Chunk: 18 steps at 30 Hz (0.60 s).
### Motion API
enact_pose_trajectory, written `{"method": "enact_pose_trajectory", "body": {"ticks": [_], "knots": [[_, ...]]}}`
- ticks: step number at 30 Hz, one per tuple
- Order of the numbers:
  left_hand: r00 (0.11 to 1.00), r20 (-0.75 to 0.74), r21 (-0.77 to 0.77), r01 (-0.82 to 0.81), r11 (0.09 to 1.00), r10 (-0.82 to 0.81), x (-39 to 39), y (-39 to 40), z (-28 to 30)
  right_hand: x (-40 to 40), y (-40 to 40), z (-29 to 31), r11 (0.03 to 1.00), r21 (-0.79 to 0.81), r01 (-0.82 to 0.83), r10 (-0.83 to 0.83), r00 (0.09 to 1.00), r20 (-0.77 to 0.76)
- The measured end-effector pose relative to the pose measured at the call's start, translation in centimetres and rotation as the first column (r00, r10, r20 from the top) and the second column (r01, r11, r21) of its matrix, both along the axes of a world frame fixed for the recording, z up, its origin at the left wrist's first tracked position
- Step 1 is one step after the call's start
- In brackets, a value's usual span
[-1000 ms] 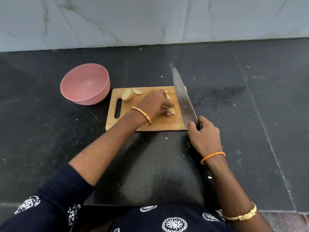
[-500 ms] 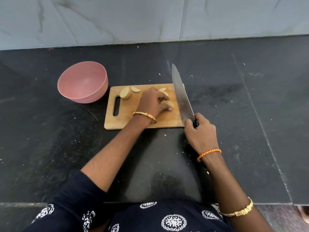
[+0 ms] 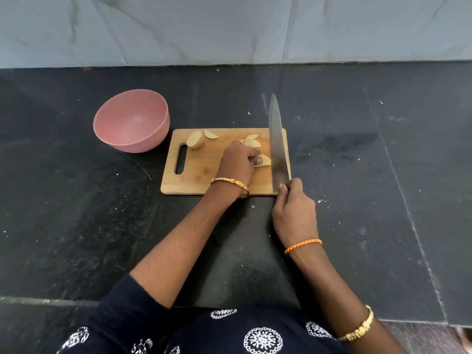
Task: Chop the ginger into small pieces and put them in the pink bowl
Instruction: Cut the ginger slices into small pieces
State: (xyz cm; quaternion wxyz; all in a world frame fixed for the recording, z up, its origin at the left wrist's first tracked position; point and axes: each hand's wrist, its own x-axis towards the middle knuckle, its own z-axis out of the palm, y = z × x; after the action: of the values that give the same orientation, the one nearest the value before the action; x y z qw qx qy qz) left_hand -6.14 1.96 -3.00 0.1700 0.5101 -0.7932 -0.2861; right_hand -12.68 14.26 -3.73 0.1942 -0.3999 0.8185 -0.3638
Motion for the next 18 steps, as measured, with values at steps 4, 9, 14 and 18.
{"method": "enact_pose_trajectory", "body": {"ticks": [4, 9, 14, 18], "knots": [[0.999, 0.010, 0.020, -0.032, 0.999, 0.032, -0.4, 0.0, 0.0, -0.3, -1.1, 0.3, 1.000, 0.016, -0.020, 0.020, 1.000, -0.009], [0.998, 0.011, 0.028, -0.054, 0.998, 0.054, -0.4, 0.0, 0.0, -0.2, -0.9, 0.7, 0.999, 0.030, -0.036, 0.037, 0.999, -0.009], [0.999, 0.002, 0.059, -0.043, 0.997, 0.043, -0.4, -0.2, 0.1, 0.5, -0.4, 1.8, 0.985, 0.171, -0.036, 0.035, 0.999, 0.003], [1.000, 0.006, 0.067, -0.030, 0.997, 0.030, -0.4, -0.5, 0.3, 1.2, -0.8, 2.7, 0.942, 0.327, -0.074, 0.093, 0.995, -0.041]]}}
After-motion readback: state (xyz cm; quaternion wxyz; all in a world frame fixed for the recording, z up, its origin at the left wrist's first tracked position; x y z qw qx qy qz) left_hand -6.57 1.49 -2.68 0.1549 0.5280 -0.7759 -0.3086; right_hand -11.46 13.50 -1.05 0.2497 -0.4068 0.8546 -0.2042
